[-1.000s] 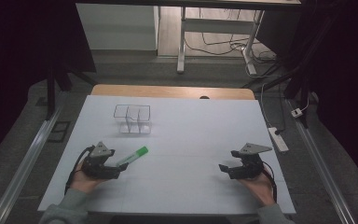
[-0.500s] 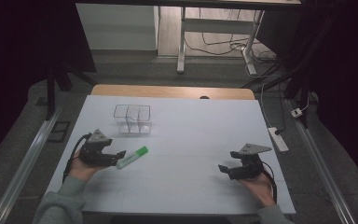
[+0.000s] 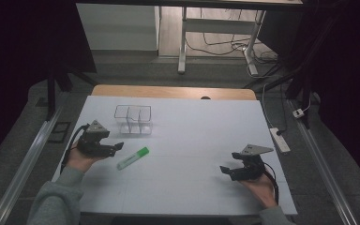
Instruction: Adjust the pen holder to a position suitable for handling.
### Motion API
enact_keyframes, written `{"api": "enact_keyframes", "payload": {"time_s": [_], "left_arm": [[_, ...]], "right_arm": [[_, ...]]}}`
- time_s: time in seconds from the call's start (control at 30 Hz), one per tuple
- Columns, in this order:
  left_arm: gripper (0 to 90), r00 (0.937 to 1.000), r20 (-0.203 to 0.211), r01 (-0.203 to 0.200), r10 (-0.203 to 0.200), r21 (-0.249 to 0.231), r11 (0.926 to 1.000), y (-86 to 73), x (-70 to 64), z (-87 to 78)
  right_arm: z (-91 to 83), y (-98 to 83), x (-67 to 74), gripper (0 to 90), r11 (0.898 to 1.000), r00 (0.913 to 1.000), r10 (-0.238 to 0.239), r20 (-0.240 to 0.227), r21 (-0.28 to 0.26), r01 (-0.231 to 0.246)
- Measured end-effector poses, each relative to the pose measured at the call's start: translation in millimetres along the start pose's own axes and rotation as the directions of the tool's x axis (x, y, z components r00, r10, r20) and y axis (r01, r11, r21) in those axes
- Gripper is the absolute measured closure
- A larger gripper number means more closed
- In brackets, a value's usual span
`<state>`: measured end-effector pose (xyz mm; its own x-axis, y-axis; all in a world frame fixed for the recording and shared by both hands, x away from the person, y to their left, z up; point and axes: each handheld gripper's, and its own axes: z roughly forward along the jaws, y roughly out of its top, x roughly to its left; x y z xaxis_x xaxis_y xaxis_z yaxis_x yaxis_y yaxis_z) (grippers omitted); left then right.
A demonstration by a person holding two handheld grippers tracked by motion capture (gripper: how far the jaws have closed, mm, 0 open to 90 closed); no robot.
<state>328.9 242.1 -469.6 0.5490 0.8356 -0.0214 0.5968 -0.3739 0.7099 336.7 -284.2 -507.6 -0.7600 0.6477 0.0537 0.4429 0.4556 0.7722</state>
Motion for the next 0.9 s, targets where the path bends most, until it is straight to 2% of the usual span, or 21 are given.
{"api": "enact_keyframes", "payload": {"time_s": [0.17, 0.9], "left_arm": [[24.4, 0.9999, -0.009, 0.007, -0.007, 0.000, 1.0000, 3.6, 8.0, 1.8], [27.3, 0.9968, -0.058, 0.059, -0.055, 0.071, 0.9957, 9.2, 44.1, 27.9]], "right_arm": [[1.2, -0.2, 0.1, 19.2, 1.000, 1.0000, -0.005, 0.000, 0.005, 0.005], [2.9, -1.1, 0.0, 19.4, 1.000, 1.0000, -0.008, 0.002, 0.022, 0.008]]}}
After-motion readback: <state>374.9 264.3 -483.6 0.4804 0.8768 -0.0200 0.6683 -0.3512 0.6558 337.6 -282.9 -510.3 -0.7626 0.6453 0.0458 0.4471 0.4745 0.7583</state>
